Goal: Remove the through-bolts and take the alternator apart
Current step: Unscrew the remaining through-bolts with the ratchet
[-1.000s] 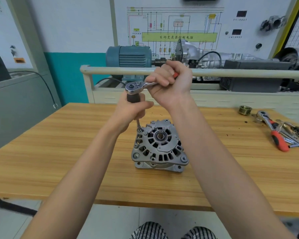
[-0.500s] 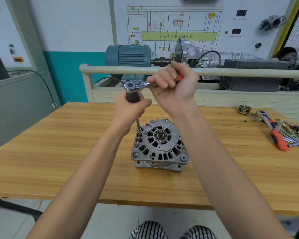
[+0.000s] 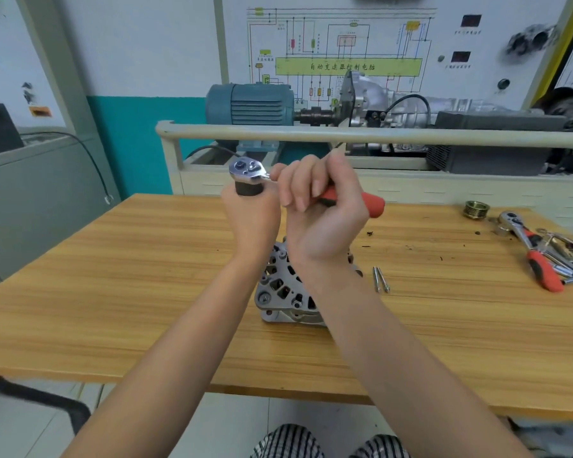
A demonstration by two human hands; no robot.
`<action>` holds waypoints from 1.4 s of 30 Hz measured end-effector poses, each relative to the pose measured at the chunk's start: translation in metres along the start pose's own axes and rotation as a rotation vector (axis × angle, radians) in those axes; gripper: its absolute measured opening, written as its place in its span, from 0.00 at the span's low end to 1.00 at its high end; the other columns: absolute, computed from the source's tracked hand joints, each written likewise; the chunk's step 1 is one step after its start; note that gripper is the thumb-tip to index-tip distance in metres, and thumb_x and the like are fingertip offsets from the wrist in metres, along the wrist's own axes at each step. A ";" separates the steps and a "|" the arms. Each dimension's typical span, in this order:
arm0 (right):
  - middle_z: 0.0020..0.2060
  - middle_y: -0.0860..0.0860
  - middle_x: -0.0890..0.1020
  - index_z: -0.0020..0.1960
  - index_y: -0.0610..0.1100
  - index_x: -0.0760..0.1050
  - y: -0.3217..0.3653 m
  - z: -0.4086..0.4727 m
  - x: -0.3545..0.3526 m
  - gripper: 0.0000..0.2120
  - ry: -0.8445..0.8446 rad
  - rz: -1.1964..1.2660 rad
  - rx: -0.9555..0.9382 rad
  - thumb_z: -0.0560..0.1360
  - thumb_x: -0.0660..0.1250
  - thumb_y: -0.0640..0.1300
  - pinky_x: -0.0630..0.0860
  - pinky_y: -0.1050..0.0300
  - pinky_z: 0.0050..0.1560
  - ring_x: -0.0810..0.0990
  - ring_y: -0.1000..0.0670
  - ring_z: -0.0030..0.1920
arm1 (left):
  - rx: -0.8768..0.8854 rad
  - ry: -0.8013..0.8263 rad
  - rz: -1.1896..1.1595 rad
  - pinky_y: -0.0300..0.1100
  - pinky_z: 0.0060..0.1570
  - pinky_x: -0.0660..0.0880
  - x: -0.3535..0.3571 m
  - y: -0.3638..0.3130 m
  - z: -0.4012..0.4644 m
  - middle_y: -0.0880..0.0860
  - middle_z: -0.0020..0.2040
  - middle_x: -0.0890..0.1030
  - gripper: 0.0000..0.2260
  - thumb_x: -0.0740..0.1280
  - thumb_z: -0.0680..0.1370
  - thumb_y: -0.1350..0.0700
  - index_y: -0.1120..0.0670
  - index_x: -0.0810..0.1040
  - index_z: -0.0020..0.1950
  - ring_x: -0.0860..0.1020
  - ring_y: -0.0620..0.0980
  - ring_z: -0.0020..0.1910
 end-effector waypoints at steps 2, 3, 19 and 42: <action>0.18 0.50 0.63 0.24 0.44 0.63 0.001 0.009 0.000 0.21 0.001 0.002 0.055 0.76 0.54 0.39 0.70 0.53 0.37 0.64 0.50 0.22 | -0.035 0.063 0.056 0.42 0.31 0.64 0.003 0.000 0.001 0.55 0.30 0.69 0.06 0.67 0.70 0.65 0.58 0.71 0.35 0.66 0.48 0.31; 0.17 0.50 0.63 0.23 0.45 0.63 0.000 0.016 -0.002 0.23 -0.020 0.021 0.126 0.77 0.52 0.38 0.69 0.54 0.36 0.63 0.50 0.21 | -0.059 0.121 0.097 0.38 0.28 0.63 0.003 0.000 0.003 0.51 0.27 0.69 0.08 0.67 0.70 0.65 0.58 0.70 0.33 0.65 0.47 0.27; 0.18 0.51 0.63 0.24 0.45 0.63 0.001 0.012 -0.015 0.22 -0.138 0.088 0.090 0.78 0.53 0.40 0.73 0.56 0.36 0.64 0.50 0.22 | -0.102 0.174 0.111 0.39 0.28 0.61 0.011 0.000 0.007 0.51 0.26 0.68 0.08 0.66 0.71 0.66 0.59 0.71 0.33 0.63 0.46 0.26; 0.16 0.53 0.59 0.21 0.45 0.61 -0.009 0.049 -0.016 0.24 -0.282 0.200 0.451 0.76 0.53 0.40 0.66 0.63 0.26 0.58 0.53 0.17 | -0.150 0.420 0.056 0.35 0.24 0.58 0.022 -0.004 0.008 0.46 0.20 0.62 0.19 0.63 0.73 0.72 0.56 0.62 0.28 0.59 0.44 0.19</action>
Point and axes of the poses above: each hand's wrist, its own z-axis towards the middle knuckle, its own x-axis out of the palm, y = z × x, the point moved 8 cm from there along z, towards the middle knuckle
